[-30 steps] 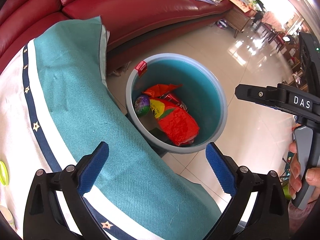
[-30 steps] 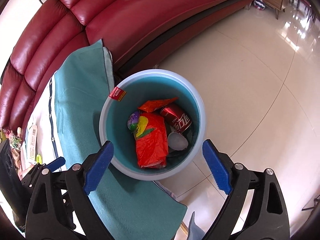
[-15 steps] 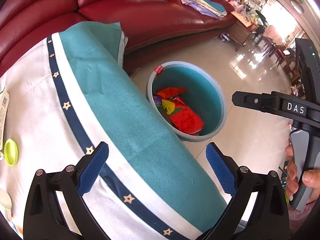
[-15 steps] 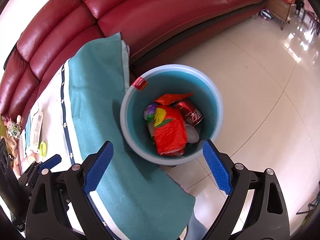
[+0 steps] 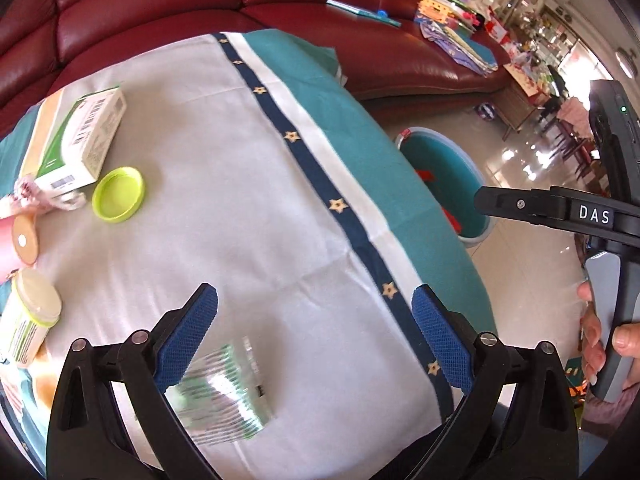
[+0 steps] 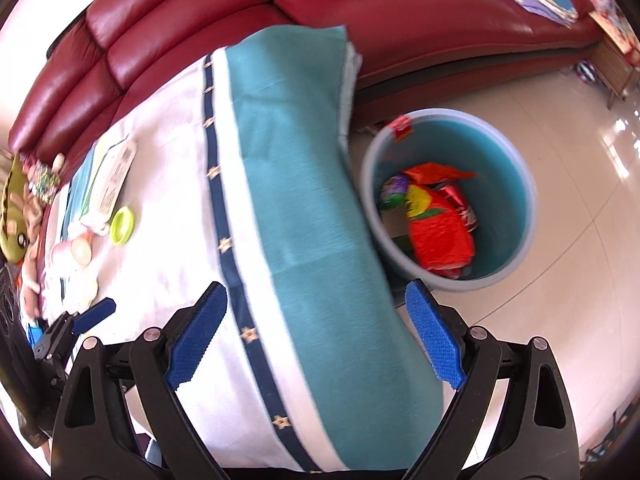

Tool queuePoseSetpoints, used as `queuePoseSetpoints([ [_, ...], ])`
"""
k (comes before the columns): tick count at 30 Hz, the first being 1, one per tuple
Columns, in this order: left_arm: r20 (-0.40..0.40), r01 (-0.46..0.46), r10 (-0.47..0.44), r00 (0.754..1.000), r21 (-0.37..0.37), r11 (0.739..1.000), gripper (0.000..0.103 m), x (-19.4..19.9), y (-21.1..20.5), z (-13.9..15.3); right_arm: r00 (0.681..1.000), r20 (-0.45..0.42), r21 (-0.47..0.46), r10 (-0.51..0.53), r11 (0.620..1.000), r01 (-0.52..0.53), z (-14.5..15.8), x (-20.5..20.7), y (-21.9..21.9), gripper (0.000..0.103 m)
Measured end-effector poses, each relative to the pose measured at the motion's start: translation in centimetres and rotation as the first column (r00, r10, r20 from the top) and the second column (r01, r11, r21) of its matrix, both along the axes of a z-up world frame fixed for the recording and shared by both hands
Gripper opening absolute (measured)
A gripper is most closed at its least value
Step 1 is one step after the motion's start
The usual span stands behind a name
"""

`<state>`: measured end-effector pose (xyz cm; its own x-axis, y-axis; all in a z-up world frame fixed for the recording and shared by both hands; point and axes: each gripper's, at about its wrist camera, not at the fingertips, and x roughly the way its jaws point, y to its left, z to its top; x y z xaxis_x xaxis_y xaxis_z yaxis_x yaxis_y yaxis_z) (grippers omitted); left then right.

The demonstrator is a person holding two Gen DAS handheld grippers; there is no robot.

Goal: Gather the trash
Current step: 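Move both tools back over the table toward the clear plastic packet, then grasp the clear plastic packet with the right tool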

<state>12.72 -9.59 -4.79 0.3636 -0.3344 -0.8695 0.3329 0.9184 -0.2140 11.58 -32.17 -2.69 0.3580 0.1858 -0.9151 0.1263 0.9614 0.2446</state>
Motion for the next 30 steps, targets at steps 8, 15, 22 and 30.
queuePoseSetpoints([
  [8,0.021,-0.137,0.137,0.99,0.008,0.991,0.098,-2.5,10.1,0.6,0.977,-0.019,-0.036,0.21,0.977,-0.211,0.0,-0.1,9.0,0.087],
  [15,0.028,-0.239,0.239,0.971,-0.003,0.971,0.099,-4.8,17.1,0.0,0.893,-0.054,-0.082,0.448,0.889,-0.451,-0.5,-1.0,17.1,0.087],
  [22,0.011,-0.279,0.279,0.96,0.002,0.96,0.099,-6.1,21.5,-1.4,0.732,-0.141,-0.147,0.666,0.717,-0.681,-2.1,-3.0,24.9,0.087],
  [30,-0.01,-0.294,0.294,0.956,0.014,0.956,0.099,-6.4,23.9,-2.7,0.587,-0.23,-0.263,0.776,0.531,-0.805,-4.6,-3.6,29.7,0.087],
])
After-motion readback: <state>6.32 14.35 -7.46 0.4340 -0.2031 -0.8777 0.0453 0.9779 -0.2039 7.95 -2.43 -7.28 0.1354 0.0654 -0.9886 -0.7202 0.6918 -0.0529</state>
